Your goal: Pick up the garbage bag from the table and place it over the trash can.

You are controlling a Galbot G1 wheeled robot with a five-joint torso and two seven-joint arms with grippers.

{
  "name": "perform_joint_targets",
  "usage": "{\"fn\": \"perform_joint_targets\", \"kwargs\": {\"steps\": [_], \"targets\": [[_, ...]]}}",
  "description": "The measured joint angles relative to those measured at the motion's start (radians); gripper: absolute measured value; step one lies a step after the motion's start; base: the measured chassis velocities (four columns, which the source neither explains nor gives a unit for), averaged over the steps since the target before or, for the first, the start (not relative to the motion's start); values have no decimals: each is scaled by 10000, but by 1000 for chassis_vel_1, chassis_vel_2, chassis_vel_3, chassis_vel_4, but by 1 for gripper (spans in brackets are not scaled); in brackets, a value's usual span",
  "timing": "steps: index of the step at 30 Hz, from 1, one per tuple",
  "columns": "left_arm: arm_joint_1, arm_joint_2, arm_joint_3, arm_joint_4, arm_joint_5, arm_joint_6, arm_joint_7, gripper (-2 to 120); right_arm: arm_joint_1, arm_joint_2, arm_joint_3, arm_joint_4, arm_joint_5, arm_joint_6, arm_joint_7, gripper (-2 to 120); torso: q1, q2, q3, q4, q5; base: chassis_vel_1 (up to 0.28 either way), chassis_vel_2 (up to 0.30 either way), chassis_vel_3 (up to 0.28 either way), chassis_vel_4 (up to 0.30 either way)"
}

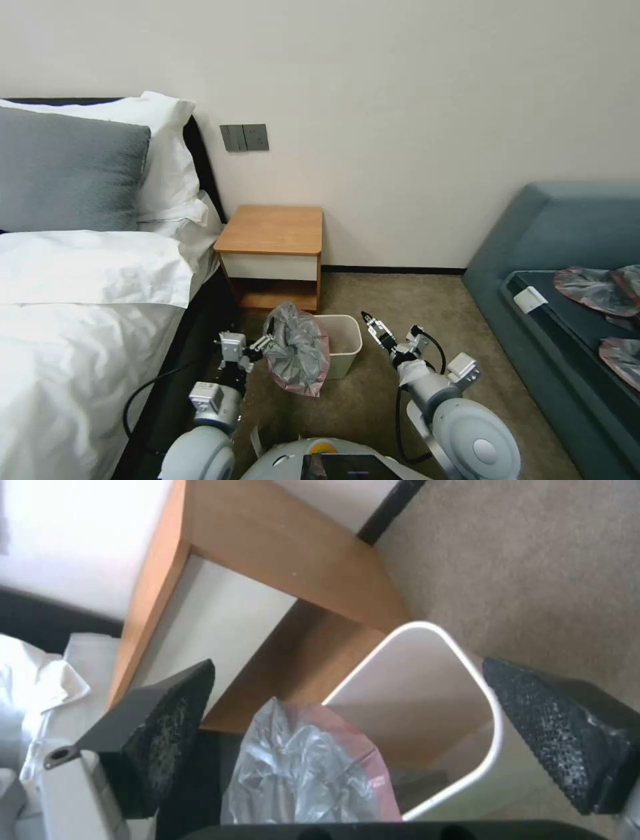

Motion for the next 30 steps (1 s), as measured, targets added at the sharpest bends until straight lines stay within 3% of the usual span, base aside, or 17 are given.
{"fn": "perform_joint_targets", "kwargs": {"steps": [5, 8, 9, 12, 21, 30], "targets": [[-58, -226, 487, 370, 223, 282, -386, 57, 192, -151, -99, -28, 9, 10, -48, 100, 0, 0, 0, 2, 0, 0, 0, 0, 0], [-143, -295, 630, 516, 279, 371, -507, 51, 218, -182, -119, -64, 10, 10, -60, 100, 0, 0, 0, 3, 0, 0, 0, 0, 0], [-280, -313, 750, 622, 238, 516, -635, 42, 206, -188, -115, -77, 7, 11, -61, 100, 0, 0, 0, 1, 0, 0, 0, 0, 0], [-445, -312, 853, 714, 94, 730, -782, 37, 187, -178, -97, -85, -8, 23, -60, 100, 1, 0, 0, 1, 0, 0, 0, 0, 0], [-1264, -276, 1220, 1218, -485, 1471, -1206, 50, 10, -77, -97, -81, -313, 87, -105, 100, 0, 0, 0, 1, -2, 0, 0, 0, 0], [-2124, -239, 1566, 1752, -952, 2000, -1664, 52, -291, 35, -93, -131, -809, 168, -277, 100, 0, -1, 0, 1, -1, 0, 0, 0, 0]]}}
